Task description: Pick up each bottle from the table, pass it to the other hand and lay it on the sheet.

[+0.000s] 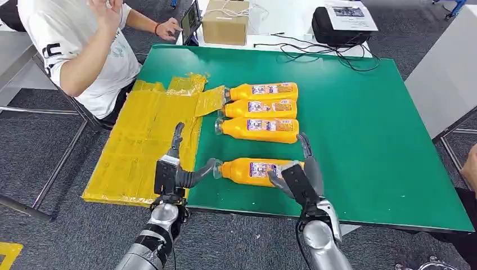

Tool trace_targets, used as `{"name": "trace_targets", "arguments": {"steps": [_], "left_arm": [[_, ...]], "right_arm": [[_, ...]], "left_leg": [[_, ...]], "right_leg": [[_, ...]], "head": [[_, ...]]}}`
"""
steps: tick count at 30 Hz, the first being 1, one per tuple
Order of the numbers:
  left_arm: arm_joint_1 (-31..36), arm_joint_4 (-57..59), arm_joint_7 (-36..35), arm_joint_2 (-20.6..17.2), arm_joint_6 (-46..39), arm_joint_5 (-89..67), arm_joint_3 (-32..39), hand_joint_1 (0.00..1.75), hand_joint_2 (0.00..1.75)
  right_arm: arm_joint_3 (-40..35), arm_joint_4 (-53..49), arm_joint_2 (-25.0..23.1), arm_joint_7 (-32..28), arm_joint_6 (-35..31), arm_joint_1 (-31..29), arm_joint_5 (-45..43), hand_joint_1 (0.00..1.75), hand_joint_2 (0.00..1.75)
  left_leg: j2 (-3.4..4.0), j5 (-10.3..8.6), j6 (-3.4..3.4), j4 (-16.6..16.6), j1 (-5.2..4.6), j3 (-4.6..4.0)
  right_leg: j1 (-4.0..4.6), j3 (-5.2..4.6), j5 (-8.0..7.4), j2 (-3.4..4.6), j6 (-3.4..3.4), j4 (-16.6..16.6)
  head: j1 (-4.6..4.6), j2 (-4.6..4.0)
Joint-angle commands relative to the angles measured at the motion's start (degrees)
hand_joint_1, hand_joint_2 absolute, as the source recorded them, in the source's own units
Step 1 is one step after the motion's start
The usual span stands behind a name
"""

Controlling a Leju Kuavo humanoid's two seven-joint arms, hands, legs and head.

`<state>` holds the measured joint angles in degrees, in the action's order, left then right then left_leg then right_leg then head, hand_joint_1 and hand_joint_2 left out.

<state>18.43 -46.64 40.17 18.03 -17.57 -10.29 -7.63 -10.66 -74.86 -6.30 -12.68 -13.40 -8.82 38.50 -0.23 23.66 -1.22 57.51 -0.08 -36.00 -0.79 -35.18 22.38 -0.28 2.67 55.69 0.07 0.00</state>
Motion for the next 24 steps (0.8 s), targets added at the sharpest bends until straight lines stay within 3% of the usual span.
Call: {"name": "trace_targets", "arguments": {"steps": [1, 8, 24], "left_arm": [[2.27, 1.89, -0.17, -1.54, 0.66, -0.17, -1.49, 0.0, 1.75], [2.68, 2.44, -0.17, -1.21, 1.24, -0.54, -1.94, 0.0, 1.75], [2.84, 2.61, -0.17, -1.18, 1.69, -0.47, -2.25, 0.0, 1.75]], "right_arm": [[-3.9, 12.28, 2.63, 4.71, 0.19, -8.46, 7.03, 0.0, 1.75], [-5.12, 20.97, 3.72, 7.83, 1.51, -12.73, 12.14, 0.0, 1.75], [-3.9, 25.28, 4.64, 8.48, 3.62, -12.97, 11.95, 0.0, 1.75]], "left_leg": [[0.21, 0.17, 0.09, 0.02, 0.06, 0.43], [0.16, 0.1, 0.06, -0.01, 0.05, 0.31], [0.04, 0.06, 0.06, -0.02, 0.04, 0.25]], "right_leg": [[0.06, 0.38, 0.09, 0.21, -0.12, -0.02], [0.05, 0.27, 0.04, 0.16, -0.08, -0.05], [0.04, 0.22, 0.04, 0.04, -0.08, -0.04]], "head": [[0.0, 0.0], [0.0, 0.0], [0.0, 0.0]]}}
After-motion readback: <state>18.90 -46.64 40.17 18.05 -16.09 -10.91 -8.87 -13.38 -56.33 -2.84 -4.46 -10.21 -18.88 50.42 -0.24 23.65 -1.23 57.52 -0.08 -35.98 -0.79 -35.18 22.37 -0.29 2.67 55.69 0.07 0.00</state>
